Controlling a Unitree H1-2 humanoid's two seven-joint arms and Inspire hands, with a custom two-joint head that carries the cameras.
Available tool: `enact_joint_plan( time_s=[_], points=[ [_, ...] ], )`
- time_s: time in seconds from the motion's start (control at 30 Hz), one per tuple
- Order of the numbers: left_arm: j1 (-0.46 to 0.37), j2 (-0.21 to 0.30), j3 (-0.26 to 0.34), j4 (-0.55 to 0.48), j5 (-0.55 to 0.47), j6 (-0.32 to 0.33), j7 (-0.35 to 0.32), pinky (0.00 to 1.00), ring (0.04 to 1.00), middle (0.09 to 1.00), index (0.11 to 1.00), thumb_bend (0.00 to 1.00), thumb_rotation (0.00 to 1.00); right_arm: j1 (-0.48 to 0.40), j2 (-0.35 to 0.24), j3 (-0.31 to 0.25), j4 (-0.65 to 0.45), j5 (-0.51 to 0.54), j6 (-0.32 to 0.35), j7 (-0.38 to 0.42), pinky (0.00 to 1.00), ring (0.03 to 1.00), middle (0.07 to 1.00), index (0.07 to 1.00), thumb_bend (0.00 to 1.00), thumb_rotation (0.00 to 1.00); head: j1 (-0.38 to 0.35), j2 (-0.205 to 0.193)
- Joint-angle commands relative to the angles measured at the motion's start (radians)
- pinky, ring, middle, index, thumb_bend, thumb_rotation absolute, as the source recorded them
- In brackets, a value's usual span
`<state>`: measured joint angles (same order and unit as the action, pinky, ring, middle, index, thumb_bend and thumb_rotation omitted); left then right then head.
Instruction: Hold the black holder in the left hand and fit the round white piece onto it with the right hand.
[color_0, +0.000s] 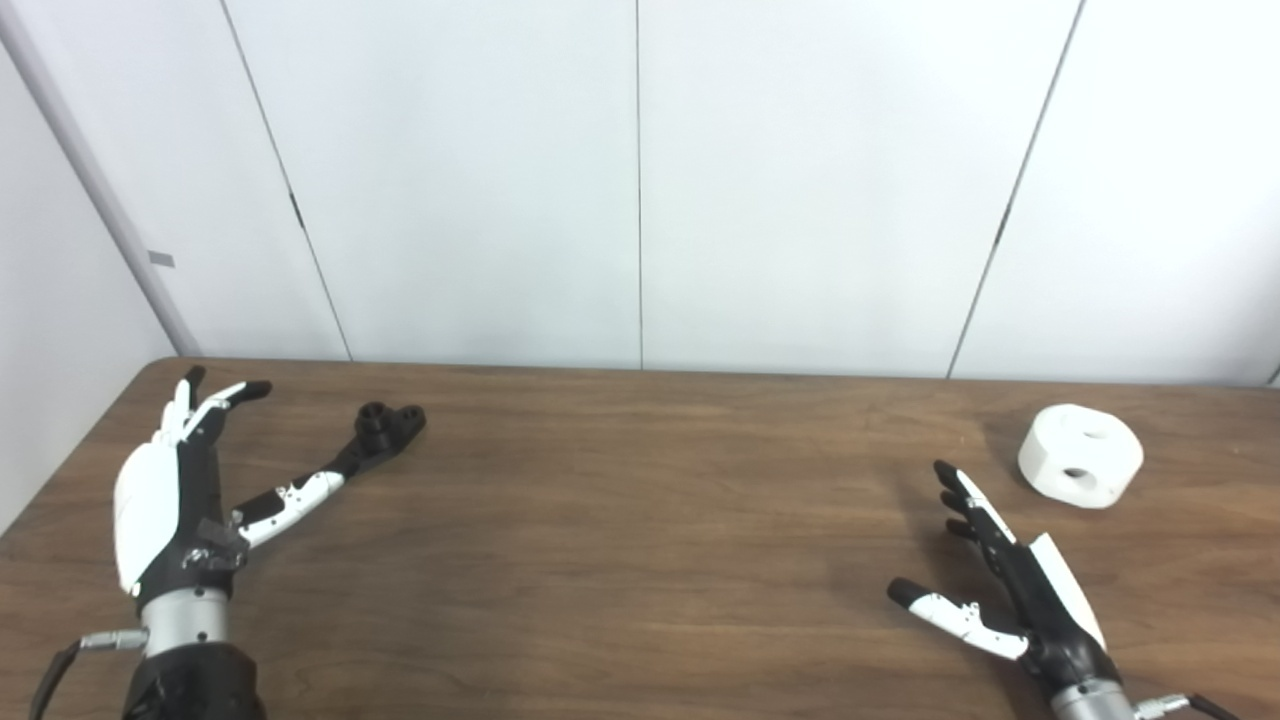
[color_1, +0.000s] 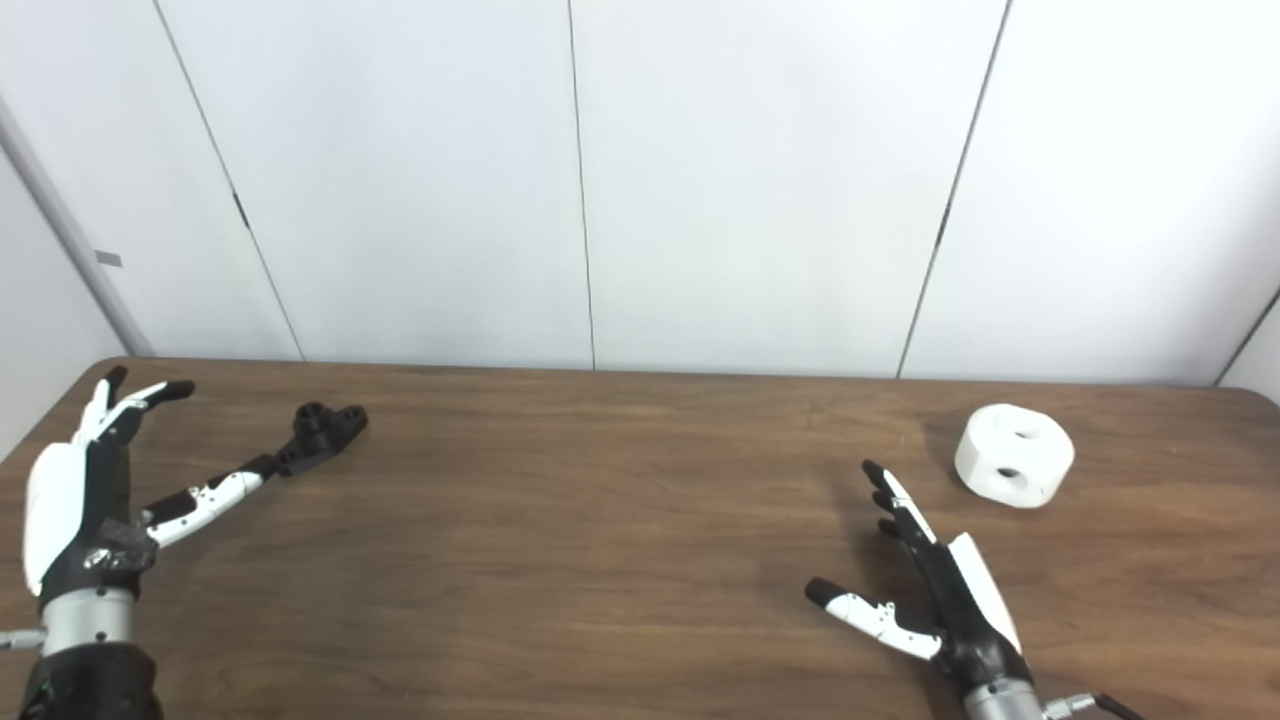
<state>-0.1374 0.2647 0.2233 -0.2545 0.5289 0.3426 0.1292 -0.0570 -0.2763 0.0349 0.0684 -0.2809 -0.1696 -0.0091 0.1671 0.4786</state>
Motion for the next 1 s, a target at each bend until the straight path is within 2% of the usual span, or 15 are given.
enact_joint_plan(
  time_s=[0.0, 0.2, 0.3, 0.4, 0.63, 0.93, 0.97],
  points=[
    [-0.057, 0.036, -0.003, 0.004, 0.015, 0.032, -0.010, 1.00, 1.000, 1.000, 0.811, 0.91, 0.30, 0.052, -0.047, -0.018, 0.055, -0.008, -0.026, -0.002, 0.90, 0.936, 0.956, 0.949, 0.65, 0.59, 0.020, 0.000],
    [-0.113, 0.059, -0.026, 0.089, 0.017, 0.078, -0.020, 1.00, 1.000, 1.000, 0.810, 0.92, 0.30, 0.052, -0.053, -0.026, 0.064, 0.020, -0.043, 0.008, 0.90, 0.946, 0.967, 0.950, 0.64, 0.57, 0.050, -0.001],
    [-0.136, 0.054, -0.031, 0.103, 0.016, 0.122, -0.056, 1.00, 1.000, 1.000, 0.819, 0.90, 0.30, 0.055, -0.052, -0.031, 0.057, 0.031, -0.028, 0.013, 0.90, 0.951, 0.970, 0.946, 0.64, 0.57, 0.055, -0.002],
    [-0.153, 0.048, -0.027, 0.129, 0.006, 0.126, -0.087, 1.00, 1.000, 1.000, 0.823, 0.93, 0.32, 0.058, -0.055, -0.032, 0.051, 0.021, -0.019, 0.013, 0.90, 0.947, 0.964, 0.942, 0.66, 0.59, 0.061, -0.003],
    [-0.189, 0.045, -0.061, 0.221, 0.046, 0.127, -0.085, 1.00, 1.000, 1.000, 0.820, 0.97, 0.36, 0.060, -0.058, -0.037, 0.048, 0.029, -0.026, 0.018, 0.91, 0.949, 0.963, 0.934, 0.62, 0.54, 0.073, -0.005],
    [-0.234, 0.045, -0.081, 0.365, 0.039, 0.126, -0.039, 1.00, 1.000, 1.000, 0.814, 0.99, 0.36, 0.064, -0.067, -0.042, 0.047, 0.017, -0.017, 0.016, 0.91, 0.949, 0.964, 0.933, 0.66, 0.61, 0.094, -0.009],
    [-0.237, 0.044, -0.082, 0.375, 0.038, 0.126, -0.033, 1.00, 1.000, 1.000, 0.815, 0.99, 0.36, 0.064, -0.067, -0.042, 0.046, 0.015, -0.014, 0.016, 0.90, 0.946, 0.963, 0.932, 0.70, 0.64, 0.094, -0.009]
  ],
)
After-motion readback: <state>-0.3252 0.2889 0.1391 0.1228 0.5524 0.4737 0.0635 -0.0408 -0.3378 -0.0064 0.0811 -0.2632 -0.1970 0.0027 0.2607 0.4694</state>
